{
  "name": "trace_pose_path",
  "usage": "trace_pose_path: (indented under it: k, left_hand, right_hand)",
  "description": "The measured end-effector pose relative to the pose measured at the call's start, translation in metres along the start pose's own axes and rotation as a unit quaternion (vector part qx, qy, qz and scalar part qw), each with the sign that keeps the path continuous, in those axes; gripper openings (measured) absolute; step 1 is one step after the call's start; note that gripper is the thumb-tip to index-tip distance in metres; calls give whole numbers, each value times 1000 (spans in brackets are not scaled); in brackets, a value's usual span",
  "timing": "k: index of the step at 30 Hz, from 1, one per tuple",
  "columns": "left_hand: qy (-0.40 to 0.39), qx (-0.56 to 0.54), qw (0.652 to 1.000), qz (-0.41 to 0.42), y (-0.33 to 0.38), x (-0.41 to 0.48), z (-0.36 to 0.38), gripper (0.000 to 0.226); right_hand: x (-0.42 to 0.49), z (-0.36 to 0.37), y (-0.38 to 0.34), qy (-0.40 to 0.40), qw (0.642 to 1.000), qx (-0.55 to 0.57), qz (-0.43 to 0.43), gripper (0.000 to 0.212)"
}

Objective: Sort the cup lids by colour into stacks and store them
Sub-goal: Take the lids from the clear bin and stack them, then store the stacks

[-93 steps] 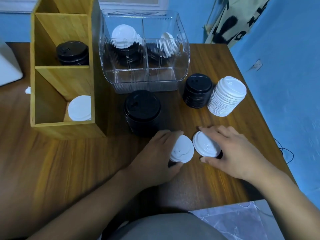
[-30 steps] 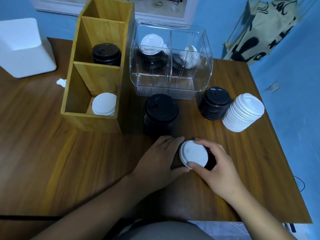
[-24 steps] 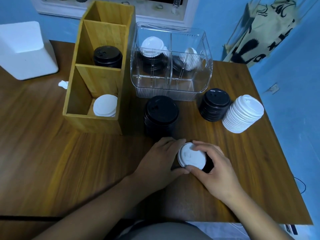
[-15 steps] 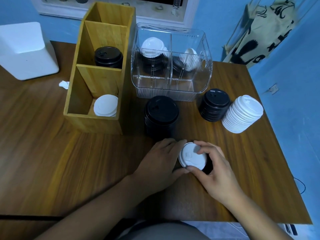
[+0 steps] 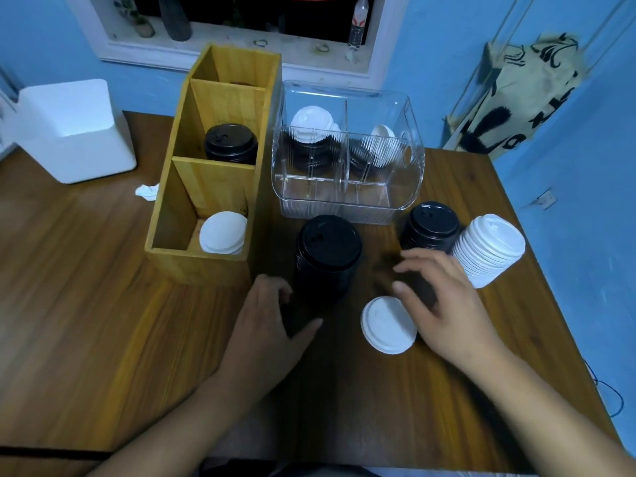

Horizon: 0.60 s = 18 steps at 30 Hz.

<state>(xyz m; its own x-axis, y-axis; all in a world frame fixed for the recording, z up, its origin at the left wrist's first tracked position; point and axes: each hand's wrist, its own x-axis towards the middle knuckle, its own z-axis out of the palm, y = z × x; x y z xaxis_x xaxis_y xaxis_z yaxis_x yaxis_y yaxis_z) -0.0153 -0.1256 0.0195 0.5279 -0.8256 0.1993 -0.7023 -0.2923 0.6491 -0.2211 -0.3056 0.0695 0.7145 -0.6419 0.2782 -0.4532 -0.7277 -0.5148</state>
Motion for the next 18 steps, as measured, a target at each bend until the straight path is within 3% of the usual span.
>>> trace_pose_path:
  k: [7, 13, 18]
  left_hand:
    - [-45, -83, 994, -62, 10, 35, 8, 120]
    - [-98, -99, 989, -52, 4, 43, 14, 117]
    - [-98, -103, 989, -32, -1, 41, 14, 110]
  right_hand:
    - [141, -24, -12, 18, 998, -40, -51, 17]
    - [268, 7, -30, -51, 993, -67, -79, 26]
    - [344, 34, -45, -246, 945, -202, -82, 52]
